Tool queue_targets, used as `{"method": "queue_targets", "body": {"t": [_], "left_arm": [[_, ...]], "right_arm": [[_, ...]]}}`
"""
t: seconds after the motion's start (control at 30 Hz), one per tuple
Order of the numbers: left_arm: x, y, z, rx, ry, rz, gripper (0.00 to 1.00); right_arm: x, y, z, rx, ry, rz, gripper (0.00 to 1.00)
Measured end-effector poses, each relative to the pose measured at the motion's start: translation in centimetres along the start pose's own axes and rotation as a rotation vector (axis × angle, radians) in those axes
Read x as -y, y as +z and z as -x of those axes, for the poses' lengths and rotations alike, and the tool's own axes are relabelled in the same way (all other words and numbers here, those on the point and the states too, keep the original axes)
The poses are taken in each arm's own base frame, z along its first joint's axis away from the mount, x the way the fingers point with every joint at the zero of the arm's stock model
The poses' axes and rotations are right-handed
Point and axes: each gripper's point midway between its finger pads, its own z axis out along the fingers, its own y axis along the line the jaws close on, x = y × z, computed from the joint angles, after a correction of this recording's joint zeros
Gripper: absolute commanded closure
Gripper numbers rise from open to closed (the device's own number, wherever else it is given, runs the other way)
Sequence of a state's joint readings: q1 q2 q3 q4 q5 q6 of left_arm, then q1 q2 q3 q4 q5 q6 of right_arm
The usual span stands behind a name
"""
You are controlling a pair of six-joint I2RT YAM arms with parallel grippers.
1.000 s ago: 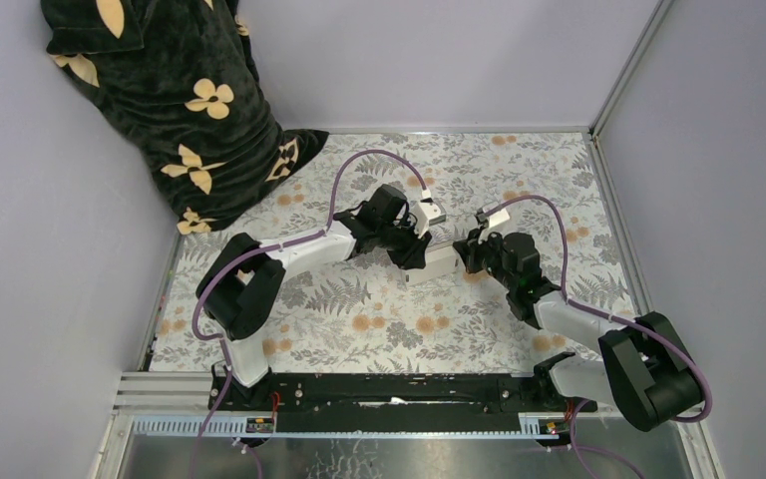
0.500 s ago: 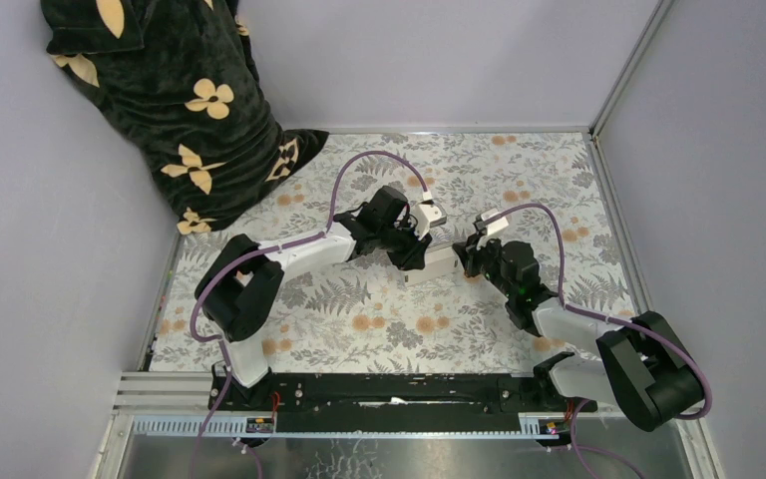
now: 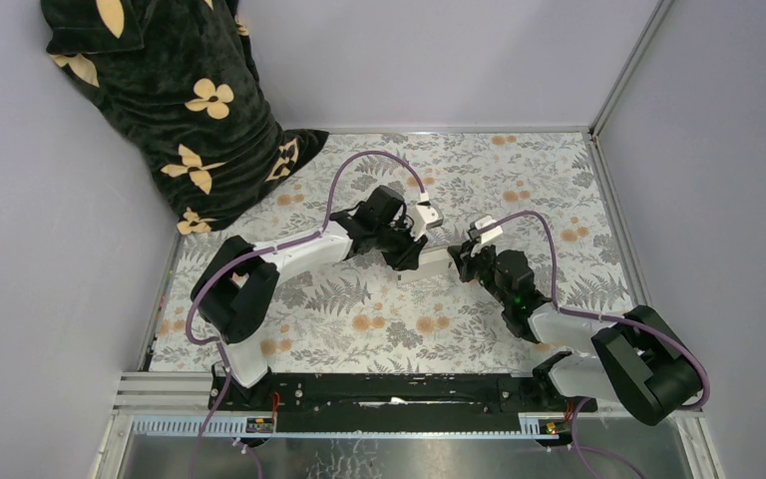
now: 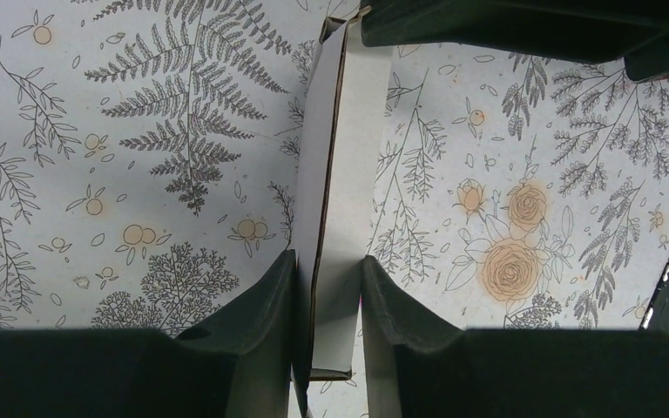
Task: Fold the paper box
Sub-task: Close the paper box at the center of the board.
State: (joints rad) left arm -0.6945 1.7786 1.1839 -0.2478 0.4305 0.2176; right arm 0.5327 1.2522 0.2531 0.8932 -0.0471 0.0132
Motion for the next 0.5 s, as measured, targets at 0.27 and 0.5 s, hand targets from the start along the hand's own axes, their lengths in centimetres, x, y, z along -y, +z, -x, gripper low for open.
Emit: {"method": "queue_targets", "body": {"t": [0.27, 0.5], "left_arm": [[-0.17, 0.03, -0.02, -0.009, -0.009, -0.018, 0.75], [-0.60, -0.05, 0.06, -0.008, -0.018, -0.015, 0.75]], "right_arm": [[-0.11, -0.09, -0.08, 0.020, -0.026, -0.012, 1.00], [-0.14, 0.50, -0.14, 0.050, -0.039, -0.051, 1.00]]}}
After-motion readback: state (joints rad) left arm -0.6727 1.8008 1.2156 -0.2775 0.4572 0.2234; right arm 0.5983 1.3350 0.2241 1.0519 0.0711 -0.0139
